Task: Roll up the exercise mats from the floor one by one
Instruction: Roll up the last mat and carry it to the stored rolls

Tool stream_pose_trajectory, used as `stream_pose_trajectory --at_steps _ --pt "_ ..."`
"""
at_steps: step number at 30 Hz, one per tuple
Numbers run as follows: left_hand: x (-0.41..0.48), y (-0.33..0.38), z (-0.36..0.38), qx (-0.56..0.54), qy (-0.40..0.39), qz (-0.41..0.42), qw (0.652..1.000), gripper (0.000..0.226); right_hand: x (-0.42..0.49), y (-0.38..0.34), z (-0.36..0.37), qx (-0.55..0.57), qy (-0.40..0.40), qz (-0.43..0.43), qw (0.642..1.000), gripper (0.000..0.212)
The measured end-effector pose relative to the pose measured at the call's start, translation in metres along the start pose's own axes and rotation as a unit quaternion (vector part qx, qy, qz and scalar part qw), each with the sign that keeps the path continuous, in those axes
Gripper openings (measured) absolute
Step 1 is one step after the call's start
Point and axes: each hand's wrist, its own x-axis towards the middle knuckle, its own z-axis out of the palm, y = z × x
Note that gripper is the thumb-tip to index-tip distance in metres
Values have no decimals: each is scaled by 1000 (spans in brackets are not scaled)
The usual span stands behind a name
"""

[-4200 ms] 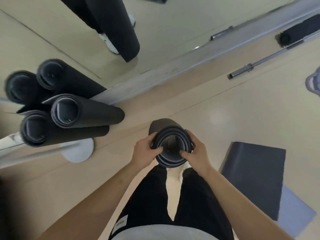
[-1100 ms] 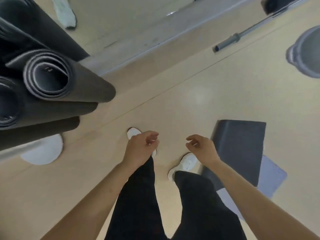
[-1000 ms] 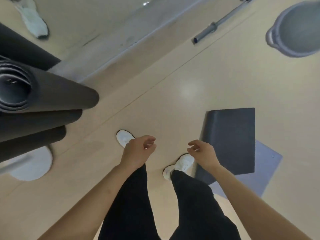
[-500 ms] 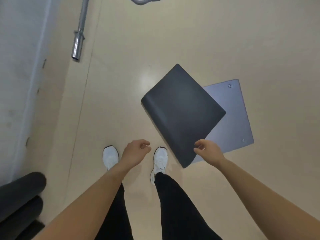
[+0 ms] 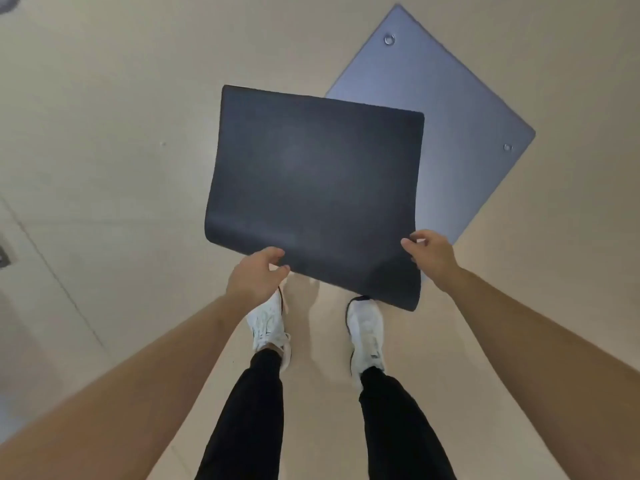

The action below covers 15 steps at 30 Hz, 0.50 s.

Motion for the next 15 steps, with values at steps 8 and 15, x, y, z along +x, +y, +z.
stream_pose_trajectory --at_steps 8,15 --pt "151 12 106 303 -38 157 939 75 105 102 59 89 -13 75 993 71" --pt "175 -16 157 399 -70 124 906 81 172 140 69 212 -12 115 970 87"
